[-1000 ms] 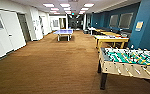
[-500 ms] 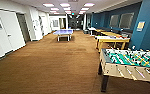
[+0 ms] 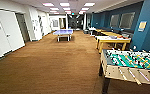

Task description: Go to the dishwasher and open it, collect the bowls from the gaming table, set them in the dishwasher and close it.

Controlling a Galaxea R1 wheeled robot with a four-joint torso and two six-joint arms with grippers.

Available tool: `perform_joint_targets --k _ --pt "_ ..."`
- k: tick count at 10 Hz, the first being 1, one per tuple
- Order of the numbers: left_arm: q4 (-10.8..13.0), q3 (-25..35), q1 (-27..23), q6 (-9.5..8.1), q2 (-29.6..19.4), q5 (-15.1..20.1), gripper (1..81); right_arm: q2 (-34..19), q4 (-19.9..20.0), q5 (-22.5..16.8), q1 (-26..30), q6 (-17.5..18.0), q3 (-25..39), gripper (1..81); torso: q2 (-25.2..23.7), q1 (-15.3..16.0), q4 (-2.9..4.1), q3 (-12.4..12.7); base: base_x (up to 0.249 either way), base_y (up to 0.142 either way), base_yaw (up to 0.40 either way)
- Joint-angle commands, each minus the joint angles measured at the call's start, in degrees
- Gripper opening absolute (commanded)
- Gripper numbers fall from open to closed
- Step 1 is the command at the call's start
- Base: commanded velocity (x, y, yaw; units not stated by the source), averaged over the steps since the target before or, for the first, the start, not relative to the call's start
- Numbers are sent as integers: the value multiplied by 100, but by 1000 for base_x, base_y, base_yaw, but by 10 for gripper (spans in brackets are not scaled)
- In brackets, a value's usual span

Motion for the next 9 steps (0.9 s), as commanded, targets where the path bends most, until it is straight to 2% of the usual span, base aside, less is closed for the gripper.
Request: perform_joint_targets --k 1,2,9 --pt "-39 8 -256 9 -12 306 811 -6 32 -299 281 -11 16 811 0 0 0 0 122 0 0" --pt "-39 8 -256 9 -12 306 811 -6 32 -299 281 -11 16 811 0 0 0 0 122 0 0" --pt "-31 8 -256 18 -12 297 811 -6 32 -299 281 -11 16 811 0 2 0 0 110 69 0"
